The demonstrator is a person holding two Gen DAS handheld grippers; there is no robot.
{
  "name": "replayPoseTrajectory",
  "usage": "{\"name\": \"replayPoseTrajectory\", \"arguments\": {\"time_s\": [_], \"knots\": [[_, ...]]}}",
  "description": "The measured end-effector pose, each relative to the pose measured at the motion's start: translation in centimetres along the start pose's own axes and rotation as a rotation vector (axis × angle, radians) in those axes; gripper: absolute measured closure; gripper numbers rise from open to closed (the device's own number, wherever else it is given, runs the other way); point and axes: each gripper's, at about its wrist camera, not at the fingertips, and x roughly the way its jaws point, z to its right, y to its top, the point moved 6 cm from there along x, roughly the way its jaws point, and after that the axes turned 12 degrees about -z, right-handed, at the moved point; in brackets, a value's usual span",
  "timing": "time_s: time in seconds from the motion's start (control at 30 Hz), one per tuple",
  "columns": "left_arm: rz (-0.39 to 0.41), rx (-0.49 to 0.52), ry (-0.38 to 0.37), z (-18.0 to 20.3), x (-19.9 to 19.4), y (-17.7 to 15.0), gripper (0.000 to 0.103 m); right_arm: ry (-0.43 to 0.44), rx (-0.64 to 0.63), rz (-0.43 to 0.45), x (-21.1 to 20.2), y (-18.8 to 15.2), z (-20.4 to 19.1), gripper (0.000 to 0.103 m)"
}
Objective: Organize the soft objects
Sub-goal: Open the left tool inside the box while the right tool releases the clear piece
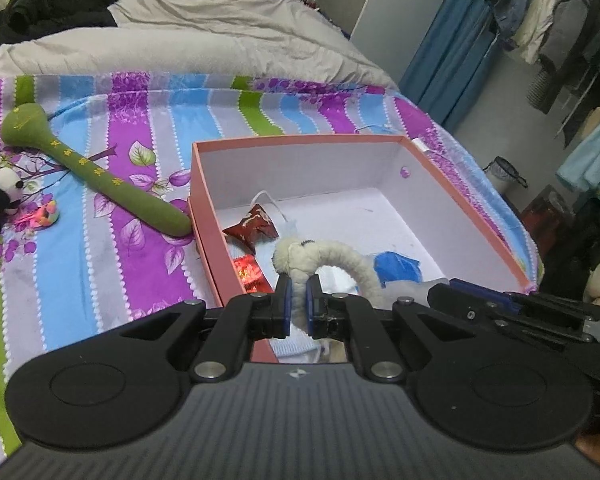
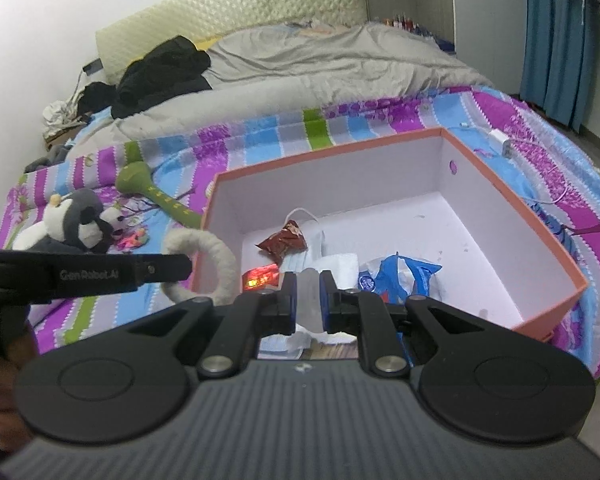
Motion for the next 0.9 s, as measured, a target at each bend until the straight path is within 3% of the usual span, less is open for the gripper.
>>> {"name": "replayPoseTrajectory", "arguments": {"time_s": [0.37, 0.47, 0.5, 0.57, 0.63, 0.9], "knots": [[-0.062, -0.019, -0.005, 0.0, 5.2, 2.7, 0.093, 0.002, 0.042, -0.095, 5.6, 1.5, 2.6, 0.078], [-0.078, -0.015, 0.000, 0.0, 5.7, 2.5, 0.078, -0.014, 0.049, -0.119, 6.1, 1.1, 3.1, 0.078], [-0.078, -0.012, 0.000, 0.0, 5.7, 2.3, 0.072, -0.020, 0.050, -0.121, 6.3, 1.0, 3.2, 0.077], [-0.077, -0.009, 0.001, 0.0, 5.5, 2.0, 0.071, -0.029, 0.053, -0.122, 6.3, 0.8, 3.4, 0.067], [-0.072, -0.009, 0.001, 0.0, 5.2, 1.9, 0.071, -0.026, 0.056, -0.118, 6.2, 0.8, 3.5, 0.064], [-0.014, 0.007, 0.006, 0.5, 1.7, 1.5, 0.071, -0.024, 0.050, -0.087, 4.3, 0.9, 3.0, 0.064]]}}
